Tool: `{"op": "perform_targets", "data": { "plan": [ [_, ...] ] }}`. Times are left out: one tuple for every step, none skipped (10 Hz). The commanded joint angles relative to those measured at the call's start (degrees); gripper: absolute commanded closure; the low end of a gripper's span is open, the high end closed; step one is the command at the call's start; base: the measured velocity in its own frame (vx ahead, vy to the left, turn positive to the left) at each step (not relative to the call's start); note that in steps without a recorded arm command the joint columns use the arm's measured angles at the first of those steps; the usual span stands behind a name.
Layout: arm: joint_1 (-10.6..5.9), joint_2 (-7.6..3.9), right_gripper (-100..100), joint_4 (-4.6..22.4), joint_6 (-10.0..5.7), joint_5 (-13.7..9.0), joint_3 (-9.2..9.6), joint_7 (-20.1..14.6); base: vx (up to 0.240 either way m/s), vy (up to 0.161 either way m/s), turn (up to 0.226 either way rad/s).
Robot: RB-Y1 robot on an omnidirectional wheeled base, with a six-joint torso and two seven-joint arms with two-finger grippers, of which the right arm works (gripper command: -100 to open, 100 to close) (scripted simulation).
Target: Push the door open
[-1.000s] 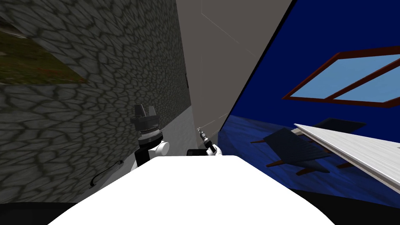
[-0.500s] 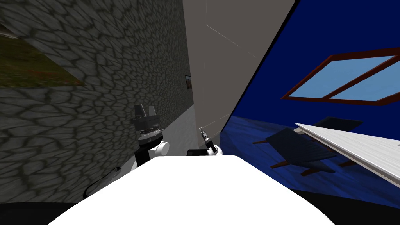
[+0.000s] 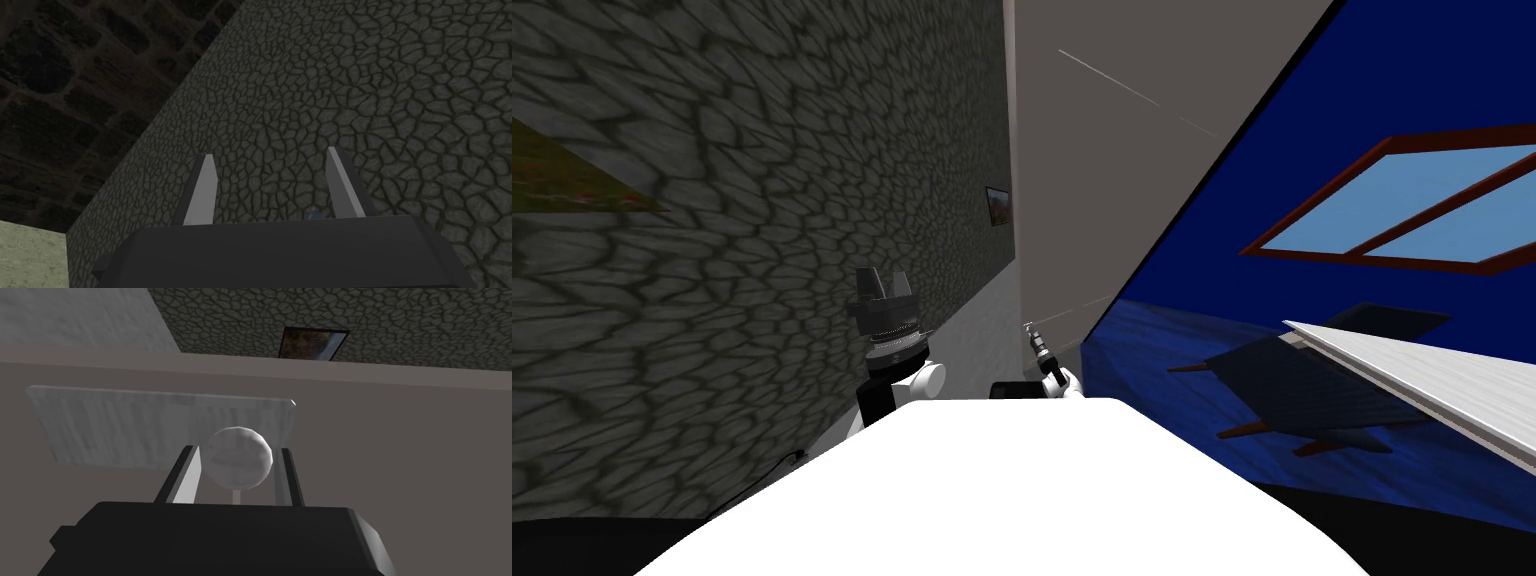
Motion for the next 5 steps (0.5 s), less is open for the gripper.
{"op": "perform_targets", "data": {
  "plan": [
    [-0.22,0.45,100,0.4,0.11,-0.5,-1.67,0.4,0.114,0.175,-0.101],
    [-0.32,0.89,100,0.5,0.12,-0.7,-2.44,0.6,0.139,0.146,-0.067],
    [0.35,0.43,100,0.0,0.57,-0.5,-1.71,0.4,0.069,0.058,-0.024],
    [0.24,-0.13,100,0.0,0.63,-0.9,-2.91,0.8,0.096,0.086,-0.037],
    [0.19,-0.35,100,0.1,0.57,-1.2,-3.51,1.0,0.166,0.132,-0.073]
  ]
}}
